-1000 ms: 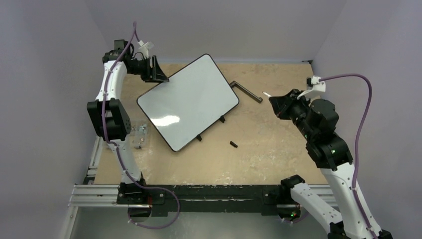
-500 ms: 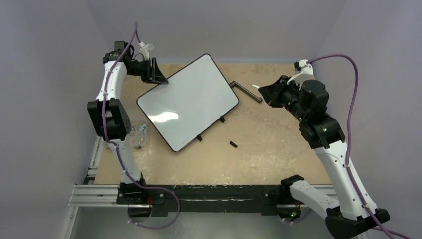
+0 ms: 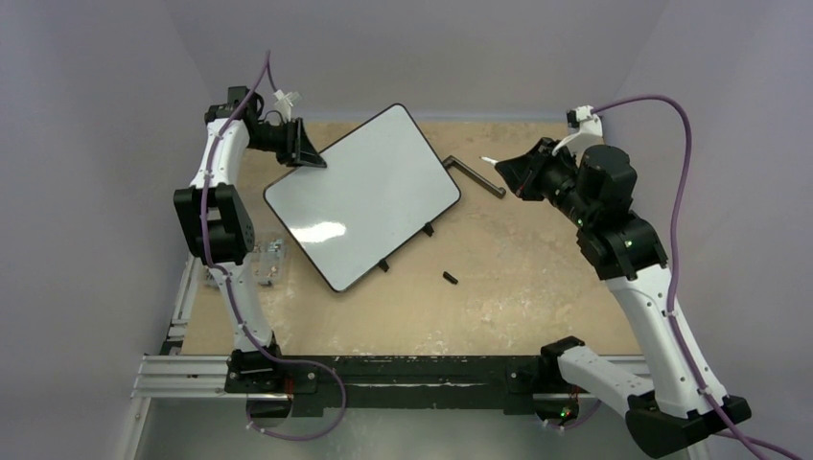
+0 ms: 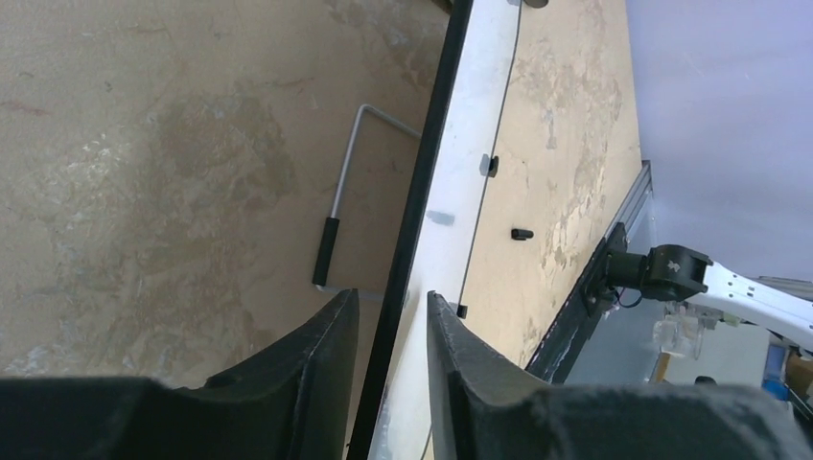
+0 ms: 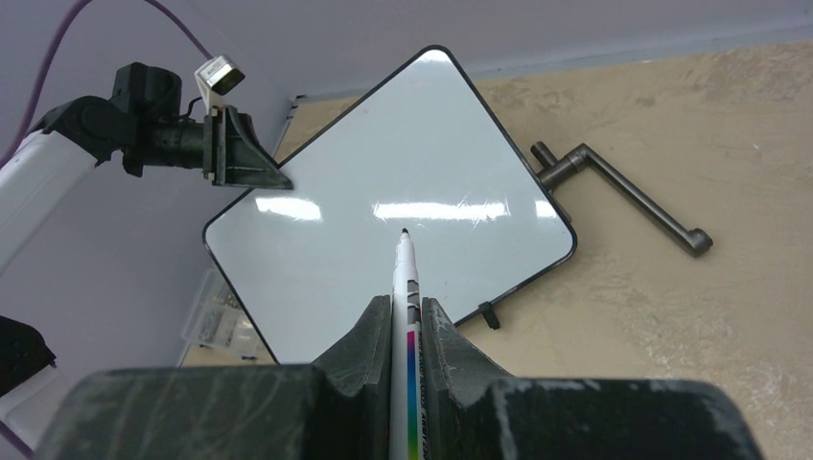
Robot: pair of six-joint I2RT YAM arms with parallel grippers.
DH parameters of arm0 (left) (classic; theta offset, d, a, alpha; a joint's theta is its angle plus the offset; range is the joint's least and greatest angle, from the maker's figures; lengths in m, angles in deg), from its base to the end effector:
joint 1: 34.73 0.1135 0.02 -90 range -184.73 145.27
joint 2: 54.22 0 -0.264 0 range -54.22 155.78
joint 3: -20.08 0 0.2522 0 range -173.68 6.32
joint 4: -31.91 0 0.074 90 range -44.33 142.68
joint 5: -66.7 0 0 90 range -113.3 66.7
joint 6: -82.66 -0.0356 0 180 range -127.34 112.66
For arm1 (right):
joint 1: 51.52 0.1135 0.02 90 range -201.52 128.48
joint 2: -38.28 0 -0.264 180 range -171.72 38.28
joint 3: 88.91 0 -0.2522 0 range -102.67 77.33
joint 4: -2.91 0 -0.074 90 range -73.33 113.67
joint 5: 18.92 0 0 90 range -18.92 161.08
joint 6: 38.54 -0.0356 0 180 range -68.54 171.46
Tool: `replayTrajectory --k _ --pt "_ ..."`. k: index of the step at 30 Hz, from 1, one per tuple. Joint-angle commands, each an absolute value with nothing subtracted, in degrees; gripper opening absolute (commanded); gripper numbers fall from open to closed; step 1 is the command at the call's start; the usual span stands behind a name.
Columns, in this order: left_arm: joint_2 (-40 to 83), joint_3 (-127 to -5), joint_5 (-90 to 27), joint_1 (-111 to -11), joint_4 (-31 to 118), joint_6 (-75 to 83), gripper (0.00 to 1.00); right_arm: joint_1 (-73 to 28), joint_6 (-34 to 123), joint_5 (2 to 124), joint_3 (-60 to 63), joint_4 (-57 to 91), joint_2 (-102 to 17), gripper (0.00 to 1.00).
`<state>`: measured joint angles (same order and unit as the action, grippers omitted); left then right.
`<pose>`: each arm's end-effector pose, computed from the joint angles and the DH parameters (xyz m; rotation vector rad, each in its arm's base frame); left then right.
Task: Write a sentence on the whiteboard
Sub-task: Hold the whiteboard on the whiteboard stand.
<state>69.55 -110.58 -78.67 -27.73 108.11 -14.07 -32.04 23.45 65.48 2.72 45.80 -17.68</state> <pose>0.4506 0.0258 0.2751 0.2260 2.4194 -1.2072 0.1805 0.0675 0.4475 0.0609 1.8030 0.6846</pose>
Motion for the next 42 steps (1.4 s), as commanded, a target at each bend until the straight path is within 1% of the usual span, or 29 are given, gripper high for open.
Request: replayTrajectory --k 1,4,5,6,12,17,23,35,42 --pt "68.85 -112.55 -82.71 -27.78 107.94 -15.24 0.26 -32.19 22.83 63.58 2.09 43.32 -18.2 0.0" --pt "68.92 -112.68 -83.08 -27.98 108.22 -15.55 0.12 -32.2 22.67 62.85 2.53 42.95 -18.78 0.0" --pt "68.82 -112.68 -83.52 -28.04 108.28 -15.84 0.11 -32.2 22.8 62.87 2.53 42.89 -18.95 0.0" --pt "68.63 -112.68 -83.96 -28.14 108.42 -16.05 0.09 -32.2 23.02 62.83 2.53 42.89 -19.14 0.0" --pt "67.86 -111.92 -85.87 -28.79 109.1 -18.99 0.09 -32.2 23.74 61.53 3.91 41.15 -20.04 0.0" --pt "67.0 -111.22 -85.62 -29.15 109.86 -21.9 0.0 -32.19 23.86 59.48 6.6 38.22 -20.46 0.0" --pt "65.44 -110.24 -84.81 -30.75 110.84 -25.22 0.0 -32.18 24.29 58.7 8.59 36.68 -20.83 0.0" --pt "64.57 -109.3 -79.82 -39.22 111.54 -26.99 0.0 -32.26 24.87 56.38 12.28 33.0 -20.61 0.0" --pt "64.62 -109.04 -78.79 -40.26 110.78 -25.89 0.0 -32.12 26.81 50.68 17.12 25.31 -21.26 0.0"
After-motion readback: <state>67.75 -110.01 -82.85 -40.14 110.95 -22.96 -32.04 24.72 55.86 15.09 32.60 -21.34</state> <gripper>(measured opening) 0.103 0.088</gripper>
